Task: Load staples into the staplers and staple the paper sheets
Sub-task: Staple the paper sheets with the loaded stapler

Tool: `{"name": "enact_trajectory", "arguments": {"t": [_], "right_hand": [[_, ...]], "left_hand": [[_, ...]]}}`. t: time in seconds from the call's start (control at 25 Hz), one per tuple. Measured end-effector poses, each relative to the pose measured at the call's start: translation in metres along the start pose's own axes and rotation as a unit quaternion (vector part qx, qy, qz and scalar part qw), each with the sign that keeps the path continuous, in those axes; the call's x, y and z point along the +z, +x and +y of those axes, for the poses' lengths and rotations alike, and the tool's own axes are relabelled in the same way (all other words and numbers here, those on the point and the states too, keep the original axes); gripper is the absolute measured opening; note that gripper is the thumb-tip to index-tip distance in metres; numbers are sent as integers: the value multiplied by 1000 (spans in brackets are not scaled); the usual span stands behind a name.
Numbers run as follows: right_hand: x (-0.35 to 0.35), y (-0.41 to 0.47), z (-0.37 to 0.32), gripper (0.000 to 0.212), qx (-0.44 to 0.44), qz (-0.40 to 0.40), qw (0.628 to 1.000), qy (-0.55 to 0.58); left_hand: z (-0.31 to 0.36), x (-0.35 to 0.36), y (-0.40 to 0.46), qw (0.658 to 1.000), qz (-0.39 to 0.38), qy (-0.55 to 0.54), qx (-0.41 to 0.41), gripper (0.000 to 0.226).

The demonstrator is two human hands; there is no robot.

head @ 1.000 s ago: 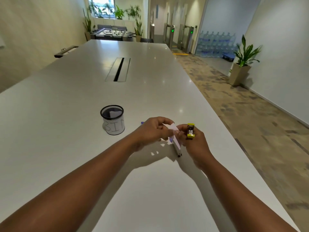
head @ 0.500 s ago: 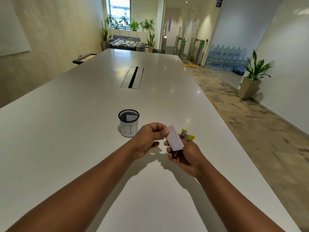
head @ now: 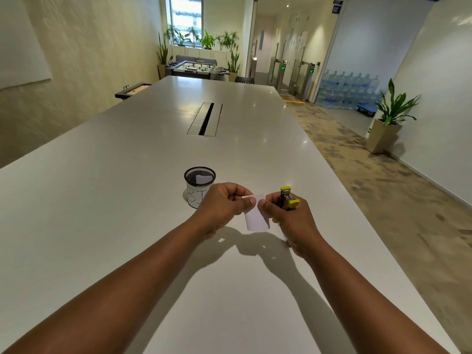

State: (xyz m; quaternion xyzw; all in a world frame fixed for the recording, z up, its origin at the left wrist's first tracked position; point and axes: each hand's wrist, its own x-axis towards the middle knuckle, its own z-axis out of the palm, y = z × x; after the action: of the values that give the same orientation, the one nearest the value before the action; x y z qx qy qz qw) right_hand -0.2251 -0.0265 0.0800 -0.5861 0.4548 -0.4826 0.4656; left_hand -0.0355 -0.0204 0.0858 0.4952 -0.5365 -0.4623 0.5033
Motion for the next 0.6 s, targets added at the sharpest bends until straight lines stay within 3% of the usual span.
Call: {"name": "enact_trajectory", "arguments": {"t": [0.6], "right_hand": [[-3, -6, -2, 14, 5, -31, 999, -30]], "left_hand": [[3, -3, -3, 999, -19, 41, -16, 11]]}}
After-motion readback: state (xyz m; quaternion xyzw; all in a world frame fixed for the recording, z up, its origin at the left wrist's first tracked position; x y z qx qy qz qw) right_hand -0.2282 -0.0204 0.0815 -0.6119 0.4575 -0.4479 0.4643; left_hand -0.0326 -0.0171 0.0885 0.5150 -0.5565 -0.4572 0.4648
